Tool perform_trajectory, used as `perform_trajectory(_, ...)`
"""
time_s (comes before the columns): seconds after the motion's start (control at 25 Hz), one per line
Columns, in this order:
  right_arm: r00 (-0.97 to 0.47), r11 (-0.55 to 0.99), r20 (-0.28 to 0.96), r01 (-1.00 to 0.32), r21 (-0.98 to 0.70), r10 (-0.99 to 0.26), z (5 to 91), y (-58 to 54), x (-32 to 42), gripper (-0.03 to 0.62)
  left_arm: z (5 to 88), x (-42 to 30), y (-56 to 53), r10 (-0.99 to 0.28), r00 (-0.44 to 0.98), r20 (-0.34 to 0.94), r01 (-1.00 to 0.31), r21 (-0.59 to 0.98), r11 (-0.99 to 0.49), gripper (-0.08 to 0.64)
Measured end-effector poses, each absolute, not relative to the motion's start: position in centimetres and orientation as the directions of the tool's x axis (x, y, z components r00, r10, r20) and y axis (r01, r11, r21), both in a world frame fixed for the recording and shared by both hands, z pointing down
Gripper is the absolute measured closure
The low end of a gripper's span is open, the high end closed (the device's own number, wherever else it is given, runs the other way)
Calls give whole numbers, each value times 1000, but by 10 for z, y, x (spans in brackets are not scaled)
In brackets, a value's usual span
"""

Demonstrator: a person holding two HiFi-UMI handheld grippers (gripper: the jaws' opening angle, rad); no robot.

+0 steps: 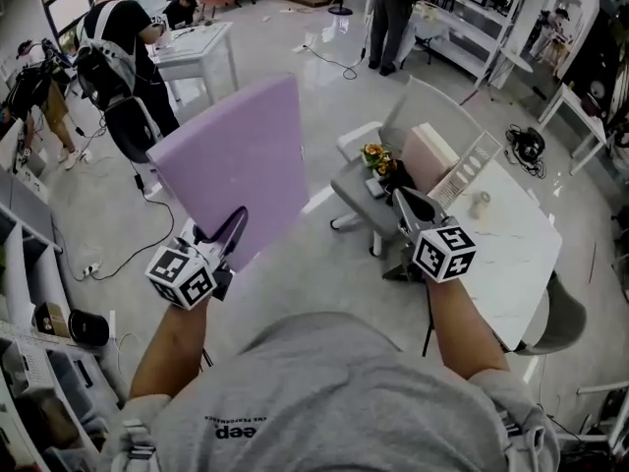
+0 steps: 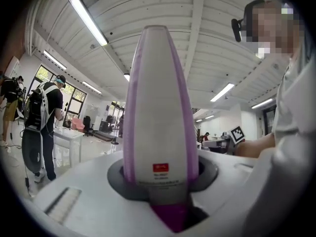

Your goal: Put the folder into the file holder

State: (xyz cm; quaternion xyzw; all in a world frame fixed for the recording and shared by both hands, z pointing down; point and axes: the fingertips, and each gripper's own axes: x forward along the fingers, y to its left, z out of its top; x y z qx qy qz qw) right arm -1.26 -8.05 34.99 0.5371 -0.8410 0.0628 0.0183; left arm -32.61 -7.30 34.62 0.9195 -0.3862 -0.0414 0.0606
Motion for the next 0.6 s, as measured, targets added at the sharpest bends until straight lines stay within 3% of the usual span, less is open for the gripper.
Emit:
perform_trajectory(0.32, -379, 369, 104, -923, -107, -920, 353, -163, -31, 595, 357, -350, -165, -684, 729, -6, -675, 157, -721, 360)
perform_trajectory(0.6, -399, 384, 127, -915, -124, -908, 374, -229, 1, 595, 374, -315, -230, -693, 721, 16, -682, 189, -706, 360)
